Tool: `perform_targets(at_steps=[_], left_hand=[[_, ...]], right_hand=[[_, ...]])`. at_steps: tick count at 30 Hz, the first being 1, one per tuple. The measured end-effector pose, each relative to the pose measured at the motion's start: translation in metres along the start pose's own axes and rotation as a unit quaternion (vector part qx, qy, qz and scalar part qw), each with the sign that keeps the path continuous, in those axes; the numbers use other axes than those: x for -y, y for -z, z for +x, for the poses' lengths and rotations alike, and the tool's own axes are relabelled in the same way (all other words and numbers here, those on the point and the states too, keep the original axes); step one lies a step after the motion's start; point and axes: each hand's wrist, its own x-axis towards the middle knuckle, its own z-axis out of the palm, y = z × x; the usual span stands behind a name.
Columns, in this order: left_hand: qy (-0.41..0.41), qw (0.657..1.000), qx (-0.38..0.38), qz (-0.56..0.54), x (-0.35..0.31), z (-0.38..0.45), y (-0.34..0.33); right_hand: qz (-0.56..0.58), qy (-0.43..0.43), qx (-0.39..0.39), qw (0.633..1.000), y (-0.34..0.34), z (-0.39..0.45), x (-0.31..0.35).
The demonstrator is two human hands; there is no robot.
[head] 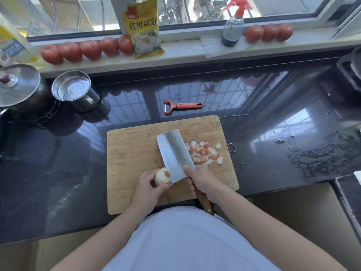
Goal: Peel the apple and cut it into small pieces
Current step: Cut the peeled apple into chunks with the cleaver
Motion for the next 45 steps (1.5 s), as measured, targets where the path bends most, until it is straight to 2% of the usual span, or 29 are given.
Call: perform_targets(at_steps=[5,13,15,17,20,23,25,28,31,34,45], left_hand=[[0.003,1.000,-0.001,-0.001,-0.004,-0.002,0.002],[0.010,1.000,-0.001,0.027,-0.016,-0.008,0.001],[0.019,0.999,-0.015,0.037,-0.019,-0.007,0.000],[0.040,0.998,-0.026,0.036,-0.024,-0.008,-0.003],[0.086,0.995,-0.034,0.046,-0.030,-0.005,-0.011],[0.102,0.992,-0.056,0.043,-0.038,-0.002,-0.020],[0.074,0.994,-0.077,0.031,-0.044,-0.001,-0.023],[0.036,0.996,-0.084,0.007,-0.049,-0.003,-0.026],[-0.003,0.997,-0.077,0.018,-0.047,-0.001,-0.030],[0.008,0.996,-0.077,0.039,-0.044,0.001,-0.032],[0.022,0.997,-0.074,0.007,-0.040,0.001,-0.030]], right_hand=[[-0.035,0.002,0.005,0.999,0.004,-0.002,-0.011],[-0.010,0.005,-0.004,1.000,0.003,-0.010,0.008],[-0.002,0.012,-0.039,0.999,0.012,-0.019,0.008],[-0.084,0.077,-0.112,0.987,0.021,-0.029,0.008],[-0.283,0.220,-0.199,0.912,0.025,-0.049,0.003],[-0.439,0.338,-0.199,0.808,0.018,-0.061,-0.011],[-0.526,0.355,-0.179,0.752,0.009,-0.058,-0.024],[-0.594,0.372,-0.197,0.685,0.000,-0.056,-0.027],[-0.623,0.388,-0.222,0.642,-0.001,-0.059,-0.022],[-0.627,0.377,-0.211,0.648,0.000,-0.061,-0.023],[-0.628,0.344,-0.194,0.671,0.000,-0.058,-0.027]])
